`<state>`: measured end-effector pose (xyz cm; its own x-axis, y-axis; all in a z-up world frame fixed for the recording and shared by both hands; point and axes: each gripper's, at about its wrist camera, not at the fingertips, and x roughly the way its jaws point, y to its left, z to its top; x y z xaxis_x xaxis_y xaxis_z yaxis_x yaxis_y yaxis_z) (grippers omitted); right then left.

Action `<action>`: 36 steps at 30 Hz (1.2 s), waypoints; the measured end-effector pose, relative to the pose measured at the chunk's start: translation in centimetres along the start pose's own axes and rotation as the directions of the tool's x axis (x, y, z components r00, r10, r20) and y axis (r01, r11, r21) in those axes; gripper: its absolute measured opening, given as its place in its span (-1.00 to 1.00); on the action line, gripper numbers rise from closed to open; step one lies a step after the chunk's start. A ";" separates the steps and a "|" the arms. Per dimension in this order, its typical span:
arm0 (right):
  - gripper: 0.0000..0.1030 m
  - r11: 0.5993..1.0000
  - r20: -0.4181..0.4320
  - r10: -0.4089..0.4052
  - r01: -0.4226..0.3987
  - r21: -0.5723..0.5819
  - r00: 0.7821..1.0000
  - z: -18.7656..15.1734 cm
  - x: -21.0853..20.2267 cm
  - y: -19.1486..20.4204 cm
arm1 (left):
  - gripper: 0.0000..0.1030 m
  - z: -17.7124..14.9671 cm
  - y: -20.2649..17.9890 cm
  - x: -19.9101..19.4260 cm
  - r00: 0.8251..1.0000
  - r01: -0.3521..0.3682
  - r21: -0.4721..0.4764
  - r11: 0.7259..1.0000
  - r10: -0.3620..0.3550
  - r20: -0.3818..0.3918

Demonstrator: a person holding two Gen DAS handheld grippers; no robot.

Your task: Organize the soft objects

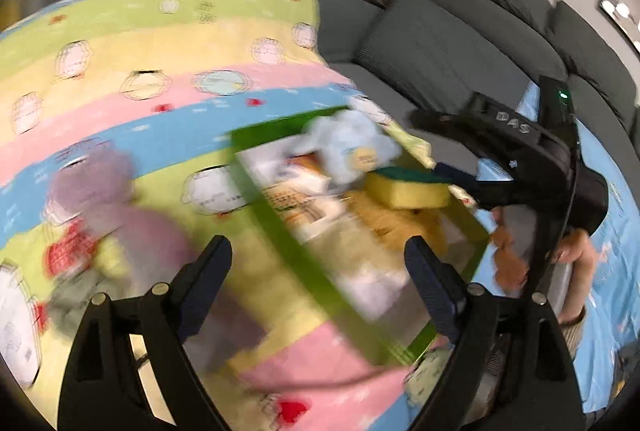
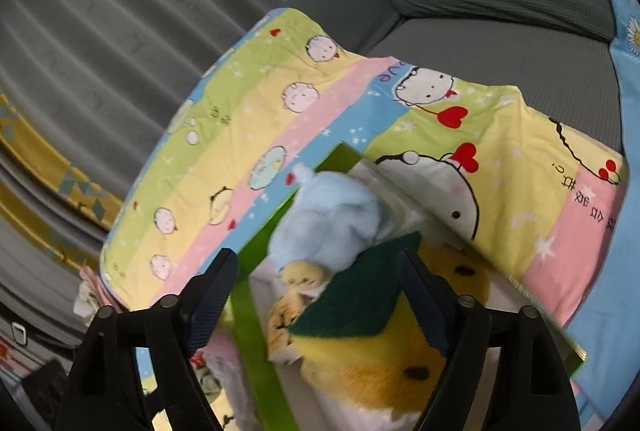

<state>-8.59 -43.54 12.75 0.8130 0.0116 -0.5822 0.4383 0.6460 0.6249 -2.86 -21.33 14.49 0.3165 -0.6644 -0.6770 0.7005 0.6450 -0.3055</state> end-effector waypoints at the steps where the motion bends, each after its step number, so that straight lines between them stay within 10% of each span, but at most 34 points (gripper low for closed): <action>1: 0.65 1.000 0.004 0.002 -0.002 -0.011 1.000 -0.4 -0.2 0.5 | 0.77 -0.9 1.0 -1.6 0.999 -0.031 -0.019 0.999 0.032 0.020; 9: 0.83 0.970 -0.034 0.030 -0.037 -0.238 0.999 -4.5 -0.2 7.8 | 0.97 -8.4 10.5 -9.5 0.937 -0.318 -0.258 0.913 0.343 0.060; 21: 0.83 0.797 -0.217 -0.090 -0.060 -0.601 0.972 -15.8 5.4 16.3 | 0.97 -17.8 20.8 -12.7 0.877 -0.426 -0.579 0.695 0.474 -0.075; 31: 0.83 0.726 -0.222 -0.324 0.092 -0.682 0.920 -19.3 11.6 14.2 | 0.97 -18.4 21.4 -13.8 0.875 -0.411 -0.616 0.672 0.480 -0.061; 36: 0.11 0.734 -0.244 -0.288 0.051 -0.677 0.926 -19.8 11.9 13.6 | 0.97 -18.4 21.4 -14.3 0.866 -0.422 -0.612 0.668 0.497 -0.055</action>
<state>-0.56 -19.48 4.09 0.5330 0.0103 -0.8460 0.1033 0.9917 0.0771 -4.19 8.88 5.29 0.5873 -0.2341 -0.7747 -0.0572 0.9429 -0.3283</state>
